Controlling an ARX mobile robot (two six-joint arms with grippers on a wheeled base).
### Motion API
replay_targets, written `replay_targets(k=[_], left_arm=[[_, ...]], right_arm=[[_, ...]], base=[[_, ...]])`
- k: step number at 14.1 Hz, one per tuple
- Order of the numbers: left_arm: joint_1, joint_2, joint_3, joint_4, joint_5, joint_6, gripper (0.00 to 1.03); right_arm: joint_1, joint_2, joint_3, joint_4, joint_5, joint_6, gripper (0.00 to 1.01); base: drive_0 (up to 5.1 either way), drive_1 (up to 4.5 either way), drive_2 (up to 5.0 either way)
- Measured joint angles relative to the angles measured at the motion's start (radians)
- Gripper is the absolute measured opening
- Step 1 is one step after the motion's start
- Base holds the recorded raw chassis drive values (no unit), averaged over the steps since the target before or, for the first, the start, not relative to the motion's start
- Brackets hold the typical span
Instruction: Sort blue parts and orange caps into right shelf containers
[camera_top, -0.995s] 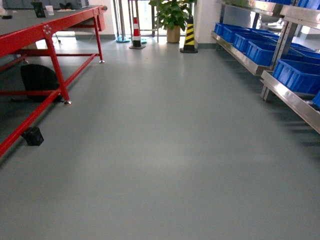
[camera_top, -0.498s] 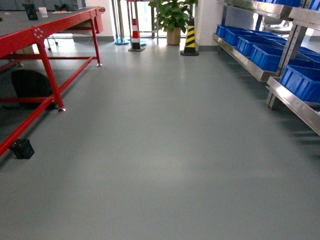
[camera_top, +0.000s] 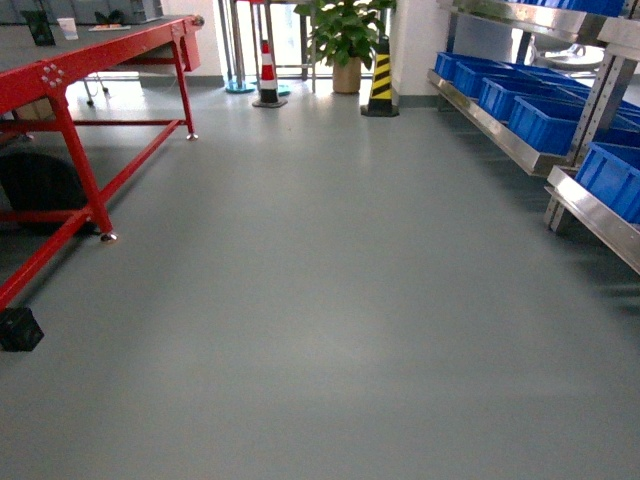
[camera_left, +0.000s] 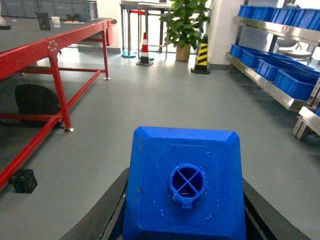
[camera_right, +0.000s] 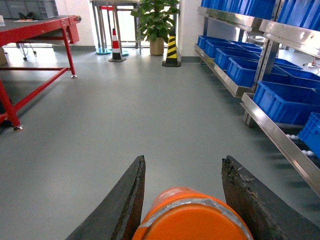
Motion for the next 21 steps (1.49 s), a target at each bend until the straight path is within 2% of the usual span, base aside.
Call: replay_targets(k=[21], left_arm=[[0.0, 0.0, 0.0, -0.001, -0.001, 0.0, 0.45]], right_arm=[[0.0, -0.001, 0.0, 0.005, 0.0, 0.0, 0.41]], base=[[0.0, 4.26, -4.2]])
